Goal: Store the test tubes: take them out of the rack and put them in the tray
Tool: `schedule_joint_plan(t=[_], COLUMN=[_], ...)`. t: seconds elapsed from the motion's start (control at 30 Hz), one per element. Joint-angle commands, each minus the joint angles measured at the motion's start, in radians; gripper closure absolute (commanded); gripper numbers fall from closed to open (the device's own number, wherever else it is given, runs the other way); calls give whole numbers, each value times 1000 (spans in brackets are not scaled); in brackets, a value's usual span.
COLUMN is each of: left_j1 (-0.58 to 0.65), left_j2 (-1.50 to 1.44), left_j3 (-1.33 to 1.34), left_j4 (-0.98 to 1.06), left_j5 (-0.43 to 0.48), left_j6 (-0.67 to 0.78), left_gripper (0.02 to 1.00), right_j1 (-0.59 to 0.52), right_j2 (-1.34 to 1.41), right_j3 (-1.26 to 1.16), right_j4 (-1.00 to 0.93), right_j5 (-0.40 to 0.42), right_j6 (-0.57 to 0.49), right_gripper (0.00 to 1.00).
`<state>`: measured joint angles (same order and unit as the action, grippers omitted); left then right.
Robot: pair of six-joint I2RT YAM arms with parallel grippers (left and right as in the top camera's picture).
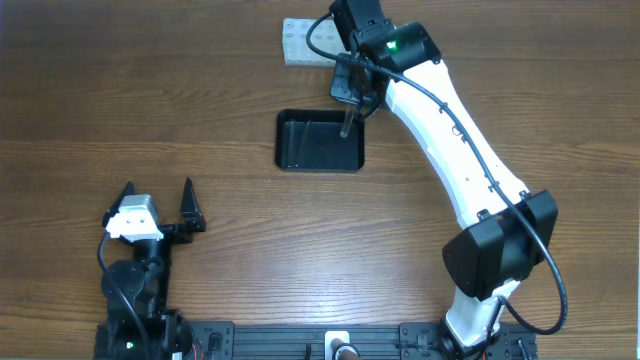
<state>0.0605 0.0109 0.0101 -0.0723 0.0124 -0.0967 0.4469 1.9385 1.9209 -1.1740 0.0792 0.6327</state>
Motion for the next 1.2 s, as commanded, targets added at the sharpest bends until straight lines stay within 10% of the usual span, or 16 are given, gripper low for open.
schedule_joint_plan(t=[0.03, 1.2], left_j1=[5, 5], left_j2=[-3, -3], left_j3=[-4, -4], left_j4=[-5, -5], left_j5=[14, 14], left_j6=[11, 11], left_gripper=[20, 20], right_j1=[5, -10], right_j2=[8, 267], right_j3=[16, 16], right_j4=[-25, 16], right_j5=[-16, -40], right_j6=[17, -55], right_gripper=[982, 947])
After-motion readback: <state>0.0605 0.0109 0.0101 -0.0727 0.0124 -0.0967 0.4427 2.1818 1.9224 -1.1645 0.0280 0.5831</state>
